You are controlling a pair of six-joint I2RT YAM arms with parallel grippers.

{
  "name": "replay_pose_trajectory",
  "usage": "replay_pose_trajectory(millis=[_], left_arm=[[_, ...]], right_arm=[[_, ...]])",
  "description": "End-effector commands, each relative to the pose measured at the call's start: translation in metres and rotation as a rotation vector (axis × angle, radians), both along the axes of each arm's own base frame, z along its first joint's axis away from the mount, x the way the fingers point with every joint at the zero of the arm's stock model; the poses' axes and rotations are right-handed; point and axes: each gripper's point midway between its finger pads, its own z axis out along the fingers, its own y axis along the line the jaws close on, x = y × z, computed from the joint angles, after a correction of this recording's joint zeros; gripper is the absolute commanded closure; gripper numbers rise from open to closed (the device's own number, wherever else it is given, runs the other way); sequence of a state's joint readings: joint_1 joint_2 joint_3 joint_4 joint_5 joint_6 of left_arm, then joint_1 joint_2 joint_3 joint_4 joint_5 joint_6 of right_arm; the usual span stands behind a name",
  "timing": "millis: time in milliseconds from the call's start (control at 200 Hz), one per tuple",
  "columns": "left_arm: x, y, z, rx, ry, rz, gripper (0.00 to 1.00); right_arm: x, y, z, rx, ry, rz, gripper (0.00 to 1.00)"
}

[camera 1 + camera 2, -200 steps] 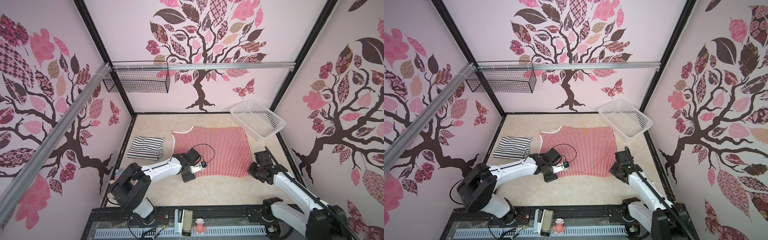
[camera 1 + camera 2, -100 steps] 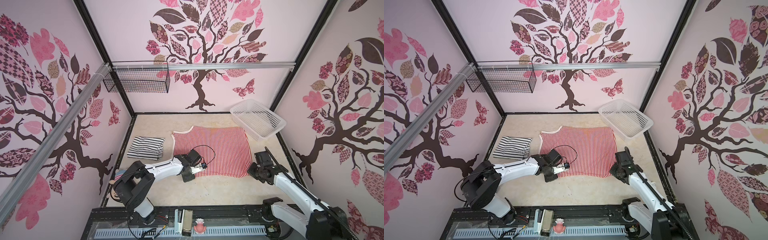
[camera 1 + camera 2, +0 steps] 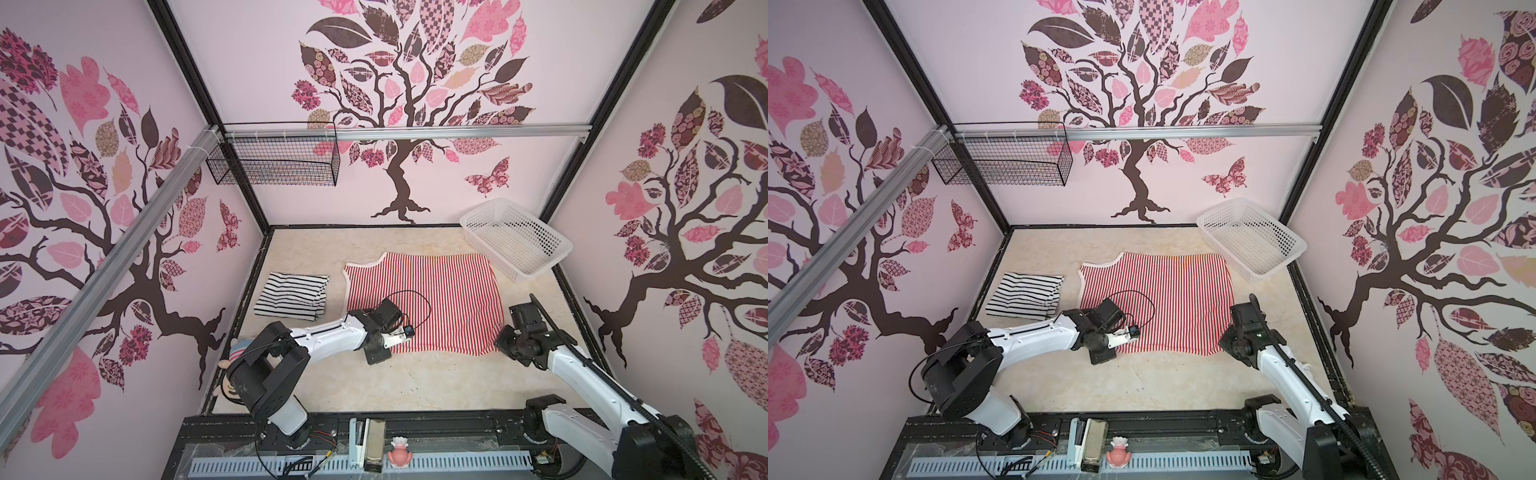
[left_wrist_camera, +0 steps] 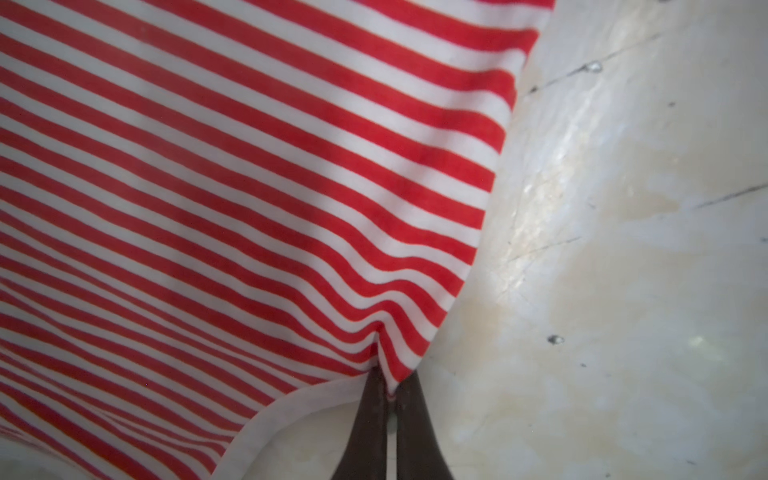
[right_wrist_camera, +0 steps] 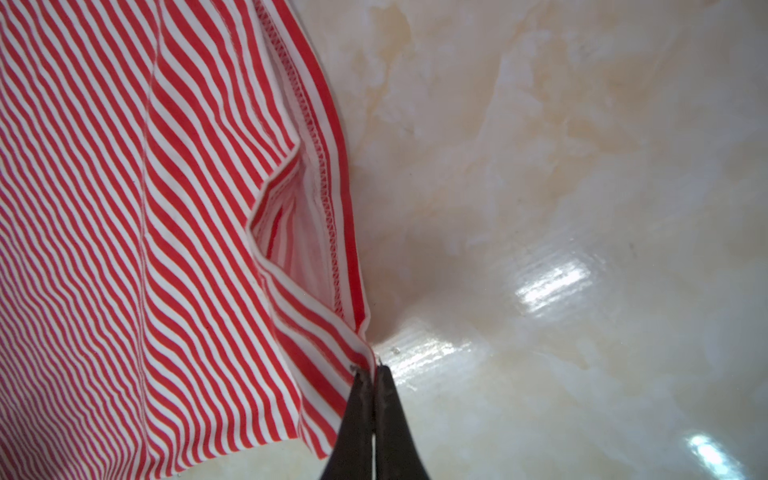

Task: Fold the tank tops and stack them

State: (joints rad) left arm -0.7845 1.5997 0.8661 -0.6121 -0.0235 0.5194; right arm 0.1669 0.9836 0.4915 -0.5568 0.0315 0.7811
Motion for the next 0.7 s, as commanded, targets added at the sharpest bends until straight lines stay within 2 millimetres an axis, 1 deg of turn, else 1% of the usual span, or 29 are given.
replay_pose_trajectory(millis=[0,100,260,320,415,480,555,695], left_arm=[[-0.017,0.001,-0.006,0.003,0.083,-0.029,1.0],[-0.03,-0.003,0.002,-0.028,0.139,-0.054,1.0],[-0.057,-0.007,0.024,-0.091,0.255,-0.109,1.0],[-0.068,-0.006,0.033,-0.11,0.294,-0.13,1.0],[-0.077,-0.006,0.047,-0.13,0.323,-0.147,1.0],[-0.078,-0.005,0.056,-0.143,0.315,-0.149,1.0],[-0.074,-0.006,0.066,-0.155,0.283,-0.144,1.0],[-0.053,-0.006,0.079,-0.176,0.225,-0.112,1.0]], right_arm=[[0.008,0.003,0.02,0.012,-0.046,0.017,1.0],[0.005,0.002,0.027,0.01,-0.05,0.021,1.0],[-0.003,0.004,0.04,0.035,-0.065,0.02,1.0],[-0.007,0.004,0.046,0.043,-0.068,0.01,1.0],[-0.012,0.002,0.061,0.046,-0.087,-0.005,1.0],[-0.012,0.001,0.072,0.048,-0.113,-0.011,1.0],[-0.009,0.0,0.086,0.044,-0.137,-0.014,1.0],[0.008,0.004,0.1,0.042,-0.161,0.01,1.0]])
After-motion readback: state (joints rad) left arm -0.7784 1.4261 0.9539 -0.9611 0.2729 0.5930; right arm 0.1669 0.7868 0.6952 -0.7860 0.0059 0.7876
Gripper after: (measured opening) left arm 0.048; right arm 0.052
